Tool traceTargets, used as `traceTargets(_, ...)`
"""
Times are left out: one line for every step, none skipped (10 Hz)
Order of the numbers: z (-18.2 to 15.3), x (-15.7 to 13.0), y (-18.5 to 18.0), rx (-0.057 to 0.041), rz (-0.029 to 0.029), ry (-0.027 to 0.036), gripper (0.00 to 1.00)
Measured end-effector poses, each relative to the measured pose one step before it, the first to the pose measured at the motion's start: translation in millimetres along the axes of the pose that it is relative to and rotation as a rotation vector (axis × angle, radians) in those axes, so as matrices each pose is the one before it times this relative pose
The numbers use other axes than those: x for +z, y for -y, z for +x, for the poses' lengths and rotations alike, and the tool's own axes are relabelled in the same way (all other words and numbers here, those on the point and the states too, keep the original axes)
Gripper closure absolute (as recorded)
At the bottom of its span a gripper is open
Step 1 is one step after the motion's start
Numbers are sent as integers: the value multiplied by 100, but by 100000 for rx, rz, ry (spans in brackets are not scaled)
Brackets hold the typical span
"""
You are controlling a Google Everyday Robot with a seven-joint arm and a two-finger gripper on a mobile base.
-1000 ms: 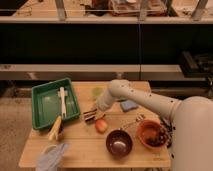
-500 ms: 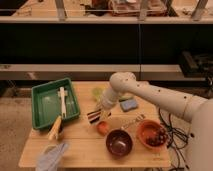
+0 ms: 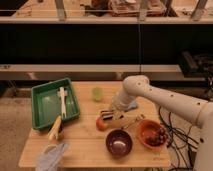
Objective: Wipe table surface with eraser
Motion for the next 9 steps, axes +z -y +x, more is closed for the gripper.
traceTargets(1529,369,948,3327,2315,-731,100)
traceTargets(995,534,1093,2822,1937,-917,100)
traceTargets(338,301,639,961,1049,-811,100)
traceTargets(290,420,799,343,1298,-1265,100)
traceTargets(-469,540,867,-630,927,-523,100)
traceTargets(-940,823,728,-1228,335,-8,100)
traceTargets(-1100,785,599,-1424,227,13,100)
traceTargets(-1265,1059,479,-2213,-385,291,100)
traceTargets(-920,704,161,-1648,-518,284,100)
